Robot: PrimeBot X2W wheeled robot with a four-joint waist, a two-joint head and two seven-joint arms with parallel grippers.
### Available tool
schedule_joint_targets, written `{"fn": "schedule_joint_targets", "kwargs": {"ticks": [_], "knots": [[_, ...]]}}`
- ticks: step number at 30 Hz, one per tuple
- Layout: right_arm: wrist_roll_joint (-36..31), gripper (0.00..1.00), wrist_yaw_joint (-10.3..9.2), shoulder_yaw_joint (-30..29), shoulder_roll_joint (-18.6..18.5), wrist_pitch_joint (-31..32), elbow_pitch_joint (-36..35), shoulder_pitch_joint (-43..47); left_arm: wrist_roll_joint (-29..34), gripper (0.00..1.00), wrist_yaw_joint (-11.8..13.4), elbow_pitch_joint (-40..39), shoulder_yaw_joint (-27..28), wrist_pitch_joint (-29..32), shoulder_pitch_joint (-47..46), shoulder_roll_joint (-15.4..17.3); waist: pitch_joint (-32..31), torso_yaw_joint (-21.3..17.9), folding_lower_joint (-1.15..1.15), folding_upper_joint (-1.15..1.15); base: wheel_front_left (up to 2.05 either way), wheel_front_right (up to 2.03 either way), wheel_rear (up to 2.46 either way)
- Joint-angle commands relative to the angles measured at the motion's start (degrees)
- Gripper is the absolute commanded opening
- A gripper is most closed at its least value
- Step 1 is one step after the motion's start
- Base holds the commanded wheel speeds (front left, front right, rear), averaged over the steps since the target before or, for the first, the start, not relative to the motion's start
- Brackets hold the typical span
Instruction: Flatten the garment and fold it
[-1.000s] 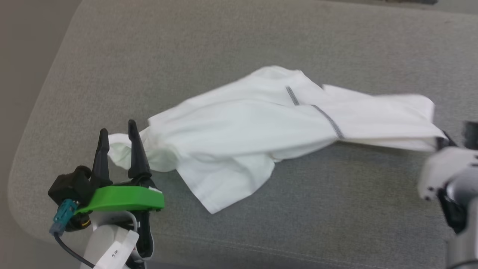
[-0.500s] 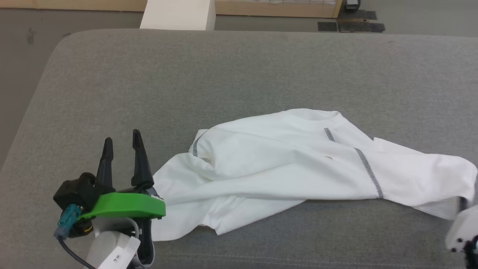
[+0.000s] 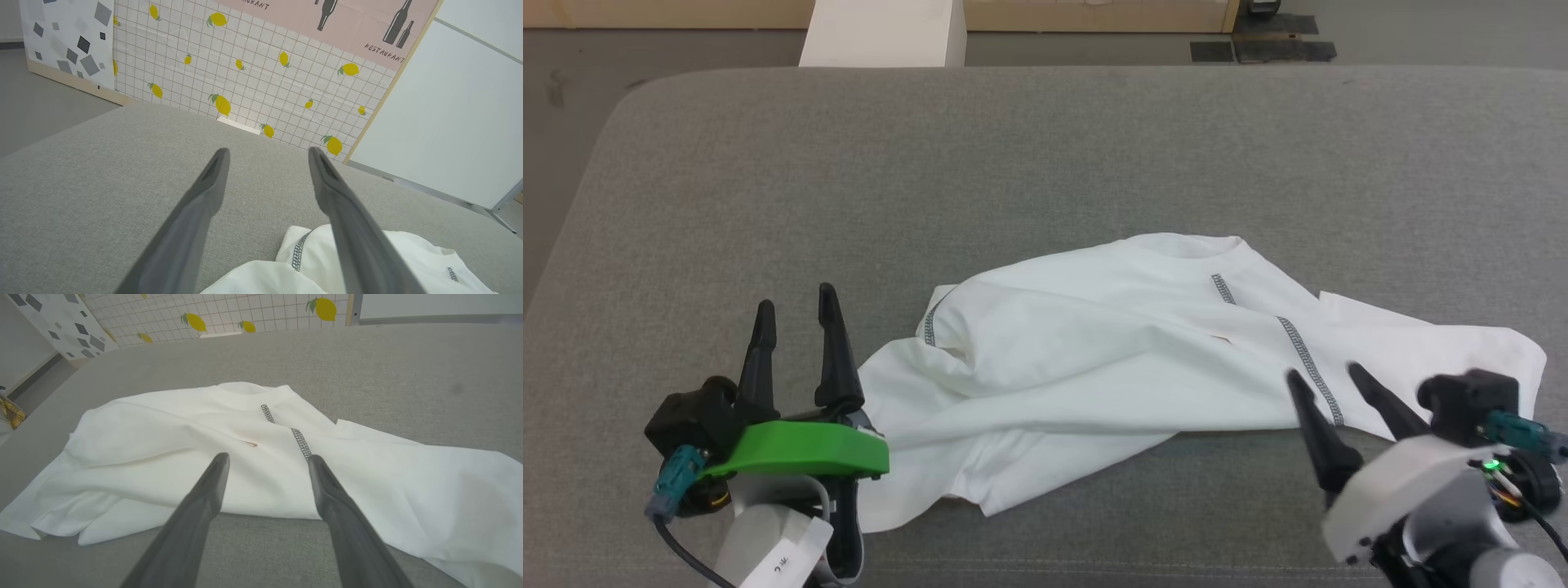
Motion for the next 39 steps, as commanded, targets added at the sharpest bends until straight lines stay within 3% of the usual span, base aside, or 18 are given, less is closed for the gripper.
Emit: {"fn": "schedule_joint_targets", "kwargs": {"ticks": [1, 6, 13, 21, 22, 23, 24, 25, 30, 39], "knots": [[-0.2, 1.00, -0.09, 1.7, 0.0, -0.9, -1.3, -1.6, -0.1, 1.00, -0.1, -0.2, -0.1, -0.3, -0.5, -0.1, 0.7, 0.4, 0.00, 0.00, 0.00, 0.00, 0.00], [-2.9, 1.00, -0.09, 9.6, -3.3, -0.7, 1.0, -8.5, -0.2, 1.00, 0.0, -0.8, -0.5, -0.3, -1.8, -0.1, 2.7, 2.1, 0.00, 0.00, 0.00, 0.00, 0.00], [-2.2, 1.00, -0.09, 18.3, -6.1, 2.5, 12.7, -20.3, -0.1, 1.00, 0.3, -1.3, -1.4, -0.3, -3.6, -0.1, 6.0, 5.0, 0.00, 0.00, 0.00, 0.00, 0.00], [-0.6, 1.00, -0.09, 23.6, -8.1, 8.5, 23.0, -29.2, -0.1, 1.00, 0.5, -1.1, -2.2, -0.3, -4.8, -0.1, 8.2, 6.8, 0.00, 0.00, 0.00, 0.00, 0.00], [-0.1, 0.76, -0.09, 24.3, -8.2, 9.8, 23.9, -29.7, -0.1, 1.00, 0.5, -1.1, -2.3, -0.3, -4.8, -0.1, 8.2, 6.9, 0.00, 0.00, 0.00, 0.00, 0.00], [0.8, 0.37, -0.09, 25.0, -8.4, 11.1, 24.7, -30.2, 0.0, 1.00, 0.5, -1.0, -2.4, -0.3, -4.8, -0.1, 8.2, 7.0, 0.00, 0.00, 0.00, 0.00, 0.00], [1.5, 0.05, -0.09, 25.5, -8.5, 11.9, 25.1, -30.5, 0.0, 1.00, 0.5, -0.9, -2.5, -0.3, -4.8, -0.1, 8.1, 7.1, 0.00, 0.00, 0.00, 0.00, 0.00], [2.4, 0.00, -0.09, 25.9, -8.7, 12.7, 25.2, -30.6, 0.1, 1.00, 0.4, -0.7, -2.6, -0.3, -4.7, -0.1, 7.9, 7.1, 0.00, 0.00, 0.00, 0.00, 0.00], [6.5, 0.00, -0.09, 27.4, -10.4, 13.2, 23.2, -28.8, 2.0, 1.00, -0.6, 0.1, -3.3, -0.3, -4.1, -0.1, 6.0, 6.4, 0.00, 0.00, 0.00, 0.00, 0.00], [13.6, 0.00, -0.09, 29.2, -17.9, 19.7, 8.2, -15.2, 6.0, 1.00, -2.9, 1.6, -3.1, -0.3, -1.5, -0.1, 0.3, 3.7, 0.00, 0.00, 0.00, 0.00, 0.00]]}}
